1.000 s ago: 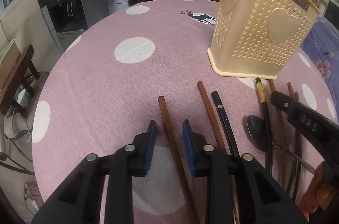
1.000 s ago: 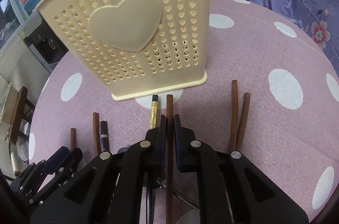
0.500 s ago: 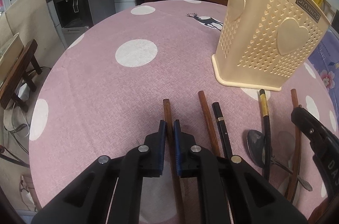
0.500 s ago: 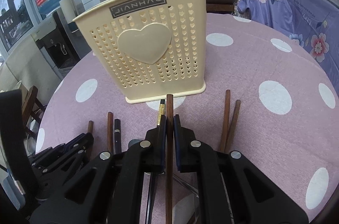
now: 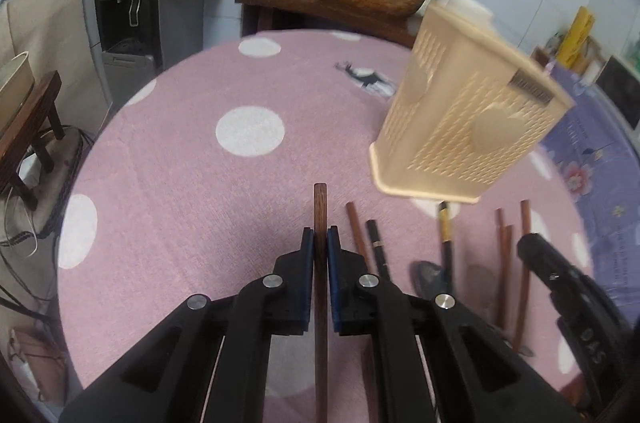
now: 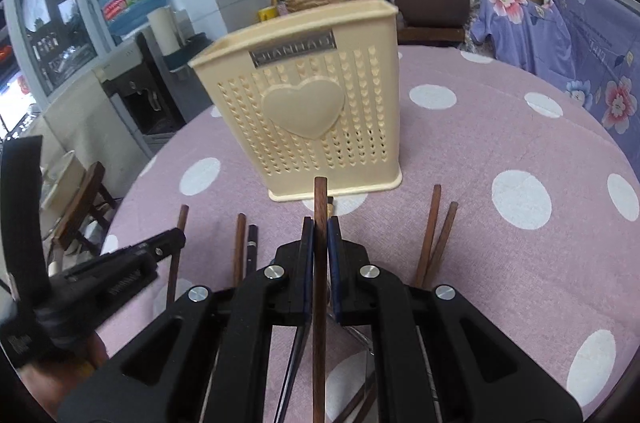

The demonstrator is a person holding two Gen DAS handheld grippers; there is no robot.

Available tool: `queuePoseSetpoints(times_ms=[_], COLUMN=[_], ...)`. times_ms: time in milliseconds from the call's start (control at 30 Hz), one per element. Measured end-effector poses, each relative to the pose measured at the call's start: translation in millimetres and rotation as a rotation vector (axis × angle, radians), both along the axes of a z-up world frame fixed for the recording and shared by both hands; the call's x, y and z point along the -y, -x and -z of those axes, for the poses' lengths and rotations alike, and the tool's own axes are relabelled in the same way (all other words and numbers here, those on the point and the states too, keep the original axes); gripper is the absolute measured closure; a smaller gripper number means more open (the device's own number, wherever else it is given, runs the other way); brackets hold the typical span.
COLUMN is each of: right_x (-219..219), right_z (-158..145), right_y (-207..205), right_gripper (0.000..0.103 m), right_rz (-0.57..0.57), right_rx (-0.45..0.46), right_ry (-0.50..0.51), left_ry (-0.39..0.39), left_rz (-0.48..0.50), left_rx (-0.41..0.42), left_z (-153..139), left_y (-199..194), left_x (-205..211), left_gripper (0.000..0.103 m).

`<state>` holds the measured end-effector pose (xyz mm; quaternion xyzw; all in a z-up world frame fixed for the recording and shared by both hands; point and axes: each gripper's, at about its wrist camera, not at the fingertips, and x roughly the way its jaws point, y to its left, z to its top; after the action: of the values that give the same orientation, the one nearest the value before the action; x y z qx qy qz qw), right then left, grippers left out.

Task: Organize utensils
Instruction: 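Lift both chopsticks and carry them over the beige utensil holder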

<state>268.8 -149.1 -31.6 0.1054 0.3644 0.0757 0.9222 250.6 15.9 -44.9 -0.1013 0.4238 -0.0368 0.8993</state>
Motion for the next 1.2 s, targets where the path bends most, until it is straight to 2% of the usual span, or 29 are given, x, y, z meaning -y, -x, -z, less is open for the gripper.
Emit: queuePoseSetpoints(times_ms=[167, 400, 500, 800, 1000, 1200], right_x=[14, 37, 46, 51, 59, 65], right_z=[-36, -77, -86, -99, -112, -128], right_y=[21, 46, 51, 60, 67, 60], right_gripper=[0.095, 0.095, 0.095, 0.095, 0.095, 0.095], right_rz=[-0.038, -0.058, -0.061, -0.072, -0.097, -0.092], right_rx=[0.104, 0.199, 0.203, 0.217, 0.218, 0.242], right_ry=[-0.015, -0.009, -0.036, 0.0, -0.016, -0.038], left_ry=[0.045, 0.035, 0.028, 0.031, 0.03, 0.046], left_rz=[0.02, 0.022, 0.016, 0.012, 0.012, 0.036], left_rx=[0.121, 0.255, 0.284, 0.297, 0.322, 0.339], left_z=[-48, -94, -100, -102, -110, -125], left_y=[22, 45, 48, 49, 49, 45], left_x=[-13, -24, -26, -31, -35, -32], left_gripper=[0.095, 0.095, 0.095, 0.095, 0.095, 0.095])
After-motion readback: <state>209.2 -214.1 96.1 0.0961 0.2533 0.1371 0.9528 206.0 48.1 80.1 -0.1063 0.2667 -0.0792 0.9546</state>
